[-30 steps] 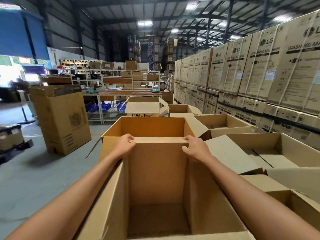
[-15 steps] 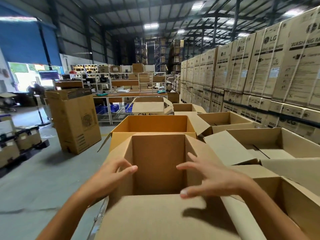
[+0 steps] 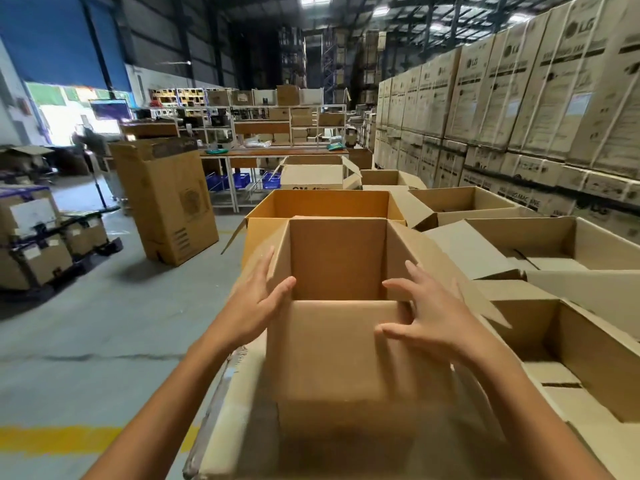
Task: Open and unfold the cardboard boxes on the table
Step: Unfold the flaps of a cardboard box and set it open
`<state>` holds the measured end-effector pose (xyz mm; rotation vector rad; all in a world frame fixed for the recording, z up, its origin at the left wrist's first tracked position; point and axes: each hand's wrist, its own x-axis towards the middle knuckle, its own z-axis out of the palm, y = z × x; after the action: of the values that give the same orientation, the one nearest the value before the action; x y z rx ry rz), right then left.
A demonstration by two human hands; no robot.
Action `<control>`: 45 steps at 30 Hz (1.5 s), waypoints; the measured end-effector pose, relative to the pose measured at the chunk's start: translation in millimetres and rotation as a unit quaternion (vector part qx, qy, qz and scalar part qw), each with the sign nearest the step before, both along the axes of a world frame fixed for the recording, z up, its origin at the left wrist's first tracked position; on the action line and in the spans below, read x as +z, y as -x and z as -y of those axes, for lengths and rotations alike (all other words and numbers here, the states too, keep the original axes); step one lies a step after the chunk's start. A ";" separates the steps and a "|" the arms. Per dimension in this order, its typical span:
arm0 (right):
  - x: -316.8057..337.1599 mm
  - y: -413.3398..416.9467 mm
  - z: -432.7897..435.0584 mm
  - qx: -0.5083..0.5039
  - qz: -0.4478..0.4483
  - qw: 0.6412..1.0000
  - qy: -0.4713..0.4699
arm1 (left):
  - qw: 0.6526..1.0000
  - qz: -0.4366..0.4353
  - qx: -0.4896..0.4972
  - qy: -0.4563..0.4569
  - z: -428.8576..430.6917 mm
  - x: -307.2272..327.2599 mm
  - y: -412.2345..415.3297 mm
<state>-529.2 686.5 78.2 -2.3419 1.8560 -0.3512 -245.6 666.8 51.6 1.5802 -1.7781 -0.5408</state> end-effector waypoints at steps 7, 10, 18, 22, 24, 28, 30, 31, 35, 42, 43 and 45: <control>-5.1 -90.5 -81.4 0.067 0.113 0.981 0.142 | 0.995 0.012 0.005 0.098 -95.2 -7.2 -78.0; -22.5 -161.1 -122.6 0.127 0.220 0.945 0.204 | 0.992 0.032 0.043 0.114 -152.2 -29.6 -140.6; -164.9 -373.7 -209.1 0.167 0.294 0.937 0.085 | 0.989 0.048 0.129 0.058 -278.6 -164.9 -313.2; -248.5 -441.6 -228.2 0.160 0.233 0.958 -0.052 | 0.984 0.049 0.169 -0.033 -322.5 -233.9 -370.4; -274.8 -461.3 -231.2 0.154 0.209 0.961 -0.095 | 0.980 0.041 0.184 -0.063 -336.9 -258.4 -392.1; -302.8 -492.7 -226.2 0.156 0.176 0.963 -0.133 | 0.970 0.021 0.219 -0.101 -344.3 -286.2 -426.0; -308.4 -509.5 -215.0 0.163 0.176 0.961 -0.136 | 0.969 0.019 0.226 -0.100 -335.5 -293.1 -440.9; -310.8 -518.4 -206.8 0.164 0.181 0.961 -0.134 | 0.968 0.019 0.229 -0.097 -327.8 -295.5 -448.8; -316.9 -555.7 -159.4 0.164 0.208 0.957 -0.119 | 0.968 0.019 0.239 -0.078 -277.7 -297.3 -483.6; -314.5 -606.2 -29.7 0.141 0.253 0.952 -0.103 | 0.976 0.013 0.217 -0.030 -137.2 -267.3 -546.2; -311.1 -610.7 -9.7 0.128 0.260 0.952 -0.103 | 0.977 0.020 0.212 -0.024 -115.0 -261.1 -553.1; -301.8 -617.8 30.1 0.104 0.277 0.949 -0.105 | 0.979 0.024 0.200 -0.012 -71.1 -247.7 -563.6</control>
<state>88.6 656.4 -223.5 -1.9954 1.3037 -0.6671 318.0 738.0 -196.1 1.9172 -1.4331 -0.3314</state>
